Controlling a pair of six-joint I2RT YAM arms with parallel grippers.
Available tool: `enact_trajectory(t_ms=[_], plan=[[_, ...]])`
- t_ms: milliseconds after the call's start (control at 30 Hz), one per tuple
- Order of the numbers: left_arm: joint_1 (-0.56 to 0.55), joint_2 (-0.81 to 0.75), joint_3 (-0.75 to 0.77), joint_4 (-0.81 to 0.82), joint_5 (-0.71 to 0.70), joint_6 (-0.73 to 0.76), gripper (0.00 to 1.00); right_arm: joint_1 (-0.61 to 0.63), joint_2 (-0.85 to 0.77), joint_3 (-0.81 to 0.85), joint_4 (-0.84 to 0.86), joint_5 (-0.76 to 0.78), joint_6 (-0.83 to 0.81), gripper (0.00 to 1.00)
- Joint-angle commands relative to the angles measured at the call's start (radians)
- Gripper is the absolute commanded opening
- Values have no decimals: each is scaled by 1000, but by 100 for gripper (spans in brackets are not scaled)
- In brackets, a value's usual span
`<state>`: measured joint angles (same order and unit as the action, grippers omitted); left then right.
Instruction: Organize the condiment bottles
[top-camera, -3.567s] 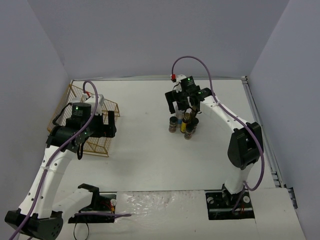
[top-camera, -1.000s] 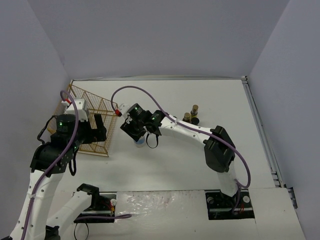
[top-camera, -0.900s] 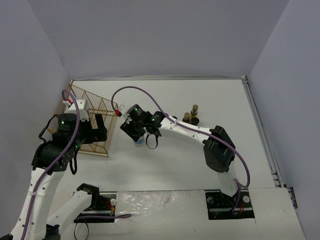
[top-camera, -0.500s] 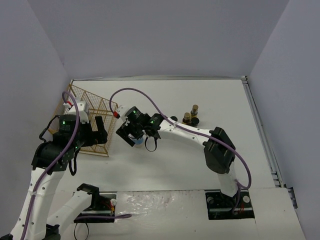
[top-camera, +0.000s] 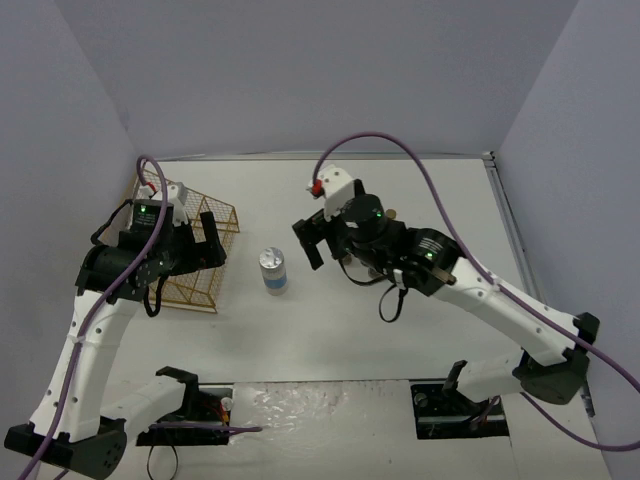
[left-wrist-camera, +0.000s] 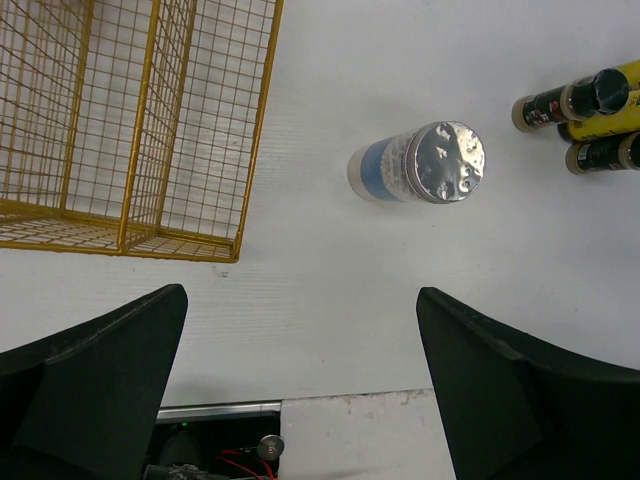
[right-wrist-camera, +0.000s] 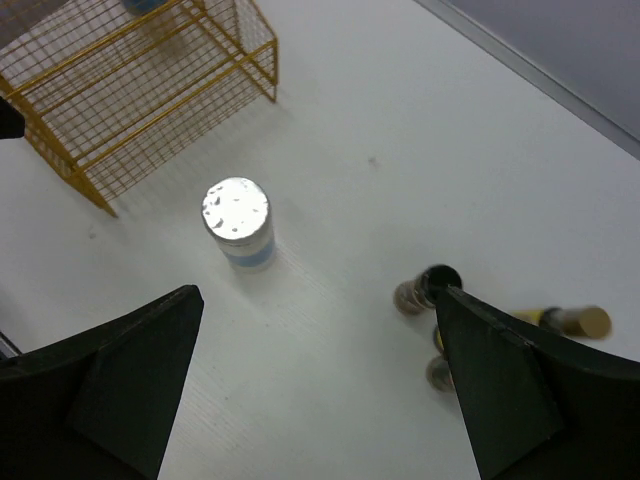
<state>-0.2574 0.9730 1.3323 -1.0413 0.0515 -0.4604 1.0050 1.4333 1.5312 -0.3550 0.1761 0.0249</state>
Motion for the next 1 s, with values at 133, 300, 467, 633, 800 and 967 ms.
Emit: enact_trajectory(t_ms=[133, 300, 467, 633, 800, 967], plan=[[-136, 230, 131, -6, -29, -109, 97, -66, -444, -263, -19, 355, 251, 100], [-289, 391, 225, 45, -52, -122, 97, -93, -614, -357, -42, 400, 346, 100], [-341, 533, 299, 34, -88, -119, 97, -95, -699, -370, -81, 408, 385, 100], [-359, 651, 340, 2, -124, -124, 97, -95, -759, -359, -138, 410, 408, 100], [-361, 697, 309, 18, -121, -134, 97, -94, -796, -354, -157, 415, 397, 100], [-359, 715, 286, 16, -132, -145, 93, -94, -797, -344, -169, 410, 372, 100]])
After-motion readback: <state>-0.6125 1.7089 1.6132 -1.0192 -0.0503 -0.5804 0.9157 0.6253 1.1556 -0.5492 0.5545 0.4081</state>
